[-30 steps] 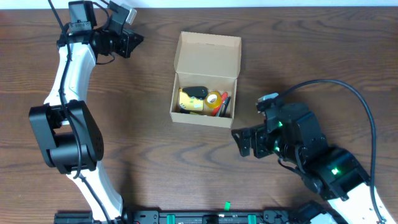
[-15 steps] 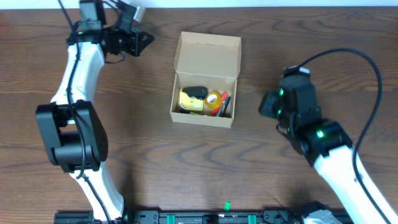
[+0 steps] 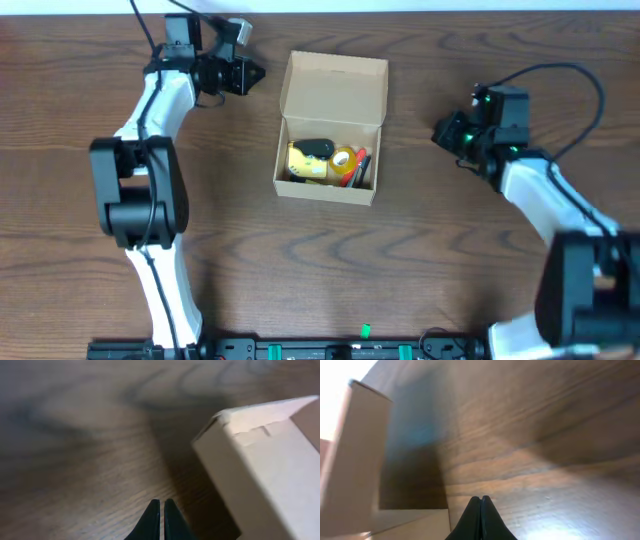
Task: Pack container
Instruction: 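Move the right gripper to the box's far right lid flap, then swing the lid closed over the box with both grippers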
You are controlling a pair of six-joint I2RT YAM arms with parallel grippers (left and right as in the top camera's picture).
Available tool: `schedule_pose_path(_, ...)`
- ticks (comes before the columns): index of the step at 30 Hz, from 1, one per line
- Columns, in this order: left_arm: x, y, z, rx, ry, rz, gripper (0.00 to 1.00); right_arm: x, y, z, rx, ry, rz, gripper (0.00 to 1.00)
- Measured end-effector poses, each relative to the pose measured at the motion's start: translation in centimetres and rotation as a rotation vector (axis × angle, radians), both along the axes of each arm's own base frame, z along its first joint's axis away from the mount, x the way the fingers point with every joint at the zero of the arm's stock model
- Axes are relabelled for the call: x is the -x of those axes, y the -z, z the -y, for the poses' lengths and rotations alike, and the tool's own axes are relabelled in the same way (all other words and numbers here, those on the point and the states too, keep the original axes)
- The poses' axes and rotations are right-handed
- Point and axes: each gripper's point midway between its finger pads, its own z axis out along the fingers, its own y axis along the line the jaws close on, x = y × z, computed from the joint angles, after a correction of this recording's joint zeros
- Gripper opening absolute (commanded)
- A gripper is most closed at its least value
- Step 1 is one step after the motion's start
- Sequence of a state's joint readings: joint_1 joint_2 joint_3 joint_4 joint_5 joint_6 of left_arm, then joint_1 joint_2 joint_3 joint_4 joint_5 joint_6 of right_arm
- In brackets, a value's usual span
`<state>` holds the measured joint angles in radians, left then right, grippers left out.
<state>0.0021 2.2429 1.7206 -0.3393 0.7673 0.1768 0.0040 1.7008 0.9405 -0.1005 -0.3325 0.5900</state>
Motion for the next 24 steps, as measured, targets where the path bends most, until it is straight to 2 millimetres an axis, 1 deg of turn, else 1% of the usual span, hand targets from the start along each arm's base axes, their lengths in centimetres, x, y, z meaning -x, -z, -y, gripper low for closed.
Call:
schedule_pose_path(1, -0.1, 0.5, 0.1, 0.009, -0.005, -0.017, 0.06, -0.1, 0.6, -0.2, -0.008, -0.006, -0.014, 0.01)
schedule_pose_path(2, -0.6, 1.3, 0.3, 0.027, -0.01, -0.038, 0.06, -0.4, 1.8, -0.6, -0.032, -0.023, -0.043, 0.01)
schedule_pose_path(3, -0.9, 1.6, 0.5, 0.039, -0.014, -0.048, 0.06, -0.9, 2.5, -1.0, -0.048, -0.035, -0.058, 0.01)
schedule_pose_path(5, -1.8, 2.2, 1.1, 0.075, -0.018, -0.069, 0.06, -2.6, 3.4, -1.7, -0.085, -0.064, -0.069, 0.01)
schedule_pose_path(7, -2.5, 2.5, 1.8, 0.116, -0.016, -0.09, 0.06, -4.3, 3.9, -2.4, -0.123, -0.092, -0.069, 0.01)
schedule_pose_path(10, -2.9, 2.6, 2.5, 0.162, -0.011, -0.113, 0.06, -6.0, 4.2, -3.2, -0.164, -0.125, -0.062, 0.01)
schedule_pose_path(12, -2.7, 3.0, 3.1, 0.187, -0.007, -0.14, 0.06, -6.9, 4.3, -3.9, -0.193, -0.15, -0.06, 0.01)
schedule_pose_path(16, -2.3, 3.1, 3.8, 0.222, 0.008, -0.167, 0.06, -8.0, 3.5, -5.9, -0.231, -0.209, -0.016, 0.01)
schedule_pose_path(21, -1.8, 2.4, 4.6, 0.272, 0.039, -0.185, 0.06, -9.0, 0.7, -9.6, -0.28, -0.308, 0.083, 0.01)
schedule_pose_path(24, -1.4, 1.9, 5.0, 0.308, 0.068, -0.19, 0.06, -9.0, -0.6, -11.1, -0.313, -0.362, 0.122, 0.01)
